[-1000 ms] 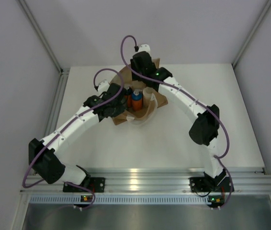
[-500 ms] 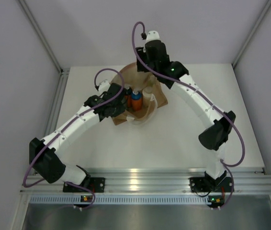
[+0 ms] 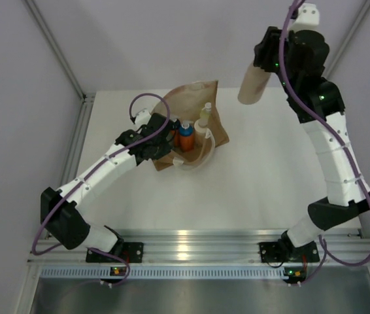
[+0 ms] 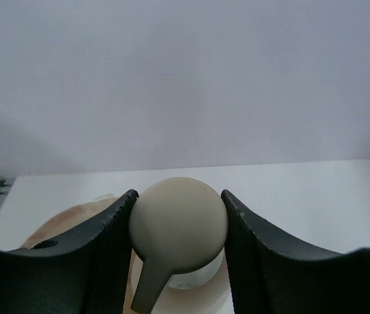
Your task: Take the personal care products out of the canvas bag
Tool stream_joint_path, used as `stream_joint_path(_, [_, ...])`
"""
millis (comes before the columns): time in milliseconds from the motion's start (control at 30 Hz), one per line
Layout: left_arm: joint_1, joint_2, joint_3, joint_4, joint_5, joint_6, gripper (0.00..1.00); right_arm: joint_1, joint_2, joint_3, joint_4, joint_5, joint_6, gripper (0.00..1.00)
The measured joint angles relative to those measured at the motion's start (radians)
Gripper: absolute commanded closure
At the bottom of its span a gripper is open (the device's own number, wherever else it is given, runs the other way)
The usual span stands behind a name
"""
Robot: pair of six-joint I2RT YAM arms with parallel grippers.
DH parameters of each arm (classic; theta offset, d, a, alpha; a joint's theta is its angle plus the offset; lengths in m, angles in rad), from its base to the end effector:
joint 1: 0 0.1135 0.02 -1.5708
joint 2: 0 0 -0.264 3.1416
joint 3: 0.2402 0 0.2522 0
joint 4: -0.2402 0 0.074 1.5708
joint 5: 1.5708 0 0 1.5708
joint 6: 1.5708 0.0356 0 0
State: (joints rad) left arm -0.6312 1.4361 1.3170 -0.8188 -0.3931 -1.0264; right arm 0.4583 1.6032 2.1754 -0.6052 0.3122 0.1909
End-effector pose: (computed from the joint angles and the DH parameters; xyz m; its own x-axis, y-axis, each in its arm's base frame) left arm 0.2487 -0.1649 0.3194 -0.6470 -0.5059 -0.5705 -0.3693 0.8625 -0.3460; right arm 0.2827 0.1273 0.5569 -0.0567 0.1734 -0.9832 -0.1375 0.9741 0.1797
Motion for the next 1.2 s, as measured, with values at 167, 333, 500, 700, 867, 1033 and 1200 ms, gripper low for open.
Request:
stream_joint_path(167, [0.000, 0.000, 0.003, -0.001, 0.003, 0.006, 1.00, -0.156, -0.093, -0.161, 0.011, 0.015, -0.007, 1.00])
stream_joint_path(333, [0.001, 0.000, 0.005, -0.001, 0.013, 0.011, 1.00, -0.261, -0.123, -0.424, 0.092, 0.003, -0.006, 1.00])
stream_joint_path(500, [0.002, 0.000, 0.009, -0.002, 0.021, 0.016, 1.00, -0.319, -0.124, -0.796, 0.254, -0.048, -0.005, 1.00])
stream_joint_path(700, [0.004, 0.008, 0.016, -0.002, 0.031, 0.028, 1.00, -0.337, -0.140, -1.098, 0.473, -0.090, -0.005, 1.00])
stream_joint_path(867, [0.005, 0.015, 0.024, -0.002, 0.038, 0.034, 1.00, -0.336, -0.180, -1.191, 0.592, -0.114, -0.003, 0.96])
stream_joint_path(1033, [0.005, 0.021, 0.030, -0.004, 0.039, 0.036, 1.00, -0.336, -0.196, -1.215, 0.608, -0.113, 0.000, 0.29])
stream_joint_path(1200, [0.005, 0.037, 0.043, -0.004, 0.048, 0.045, 1.00, -0.337, -0.196, -1.165, 0.595, -0.111, -0.004, 0.01])
